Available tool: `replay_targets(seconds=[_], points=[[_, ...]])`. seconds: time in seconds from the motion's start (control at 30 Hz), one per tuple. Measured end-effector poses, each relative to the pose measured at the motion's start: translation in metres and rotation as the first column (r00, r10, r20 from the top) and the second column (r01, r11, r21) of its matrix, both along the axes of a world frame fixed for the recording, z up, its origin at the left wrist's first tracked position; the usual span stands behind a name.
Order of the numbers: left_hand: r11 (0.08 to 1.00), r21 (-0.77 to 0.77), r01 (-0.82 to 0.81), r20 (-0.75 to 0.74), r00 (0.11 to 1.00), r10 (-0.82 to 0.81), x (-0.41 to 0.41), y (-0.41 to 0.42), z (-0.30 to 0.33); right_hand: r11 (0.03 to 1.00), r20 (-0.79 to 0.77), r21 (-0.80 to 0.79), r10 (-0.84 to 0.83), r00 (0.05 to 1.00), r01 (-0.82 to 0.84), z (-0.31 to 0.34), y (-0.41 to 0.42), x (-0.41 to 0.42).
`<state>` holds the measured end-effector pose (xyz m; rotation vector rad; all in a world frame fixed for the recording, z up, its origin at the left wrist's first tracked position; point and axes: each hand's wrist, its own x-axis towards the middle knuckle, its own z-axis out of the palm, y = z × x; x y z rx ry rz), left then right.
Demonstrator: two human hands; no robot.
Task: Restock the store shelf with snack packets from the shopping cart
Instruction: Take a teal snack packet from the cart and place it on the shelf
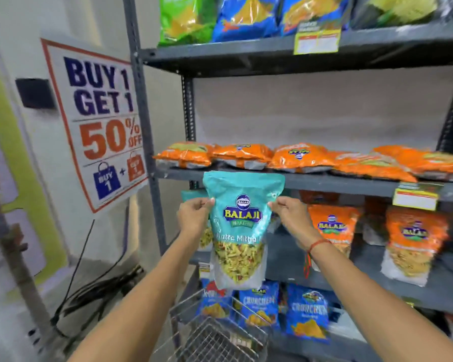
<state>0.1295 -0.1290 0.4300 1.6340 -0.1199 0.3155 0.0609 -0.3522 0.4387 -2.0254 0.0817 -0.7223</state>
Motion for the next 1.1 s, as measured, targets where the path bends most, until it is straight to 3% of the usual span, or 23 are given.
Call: replay_targets(seconds=[0.33,0.43,0.73,1.1], points=[[0.998,-0.03,0.053,-0.058,0.997,-0.055,0.023,-0.033,-0.007,0.99,-0.101,0.138,-0.028,0.995,0.042,-0.017,-0.034,0.034],[0.995,-0.035,0.091,-0.078,0.992,-0.094,0.046,-0.048,-0.019,0.992,-0.139,0.113,-0.048,0.989,0.064,-0.029,-0.045,0.052],[0.985,-0.02,0.171,-0.216,0.961,-0.172,0.16,-0.112,-0.111,0.986,-0.256,0.089,-0.116,0.96,0.143,-0.084,-0.099,0.124],[0.995,0.008,0.103,-0.24,0.966,-0.098,0.209,-0.176,-0.131,0.968,-0.327,0.188,-0.096,0.94,0.164,-0.132,-0.159,0.197]])
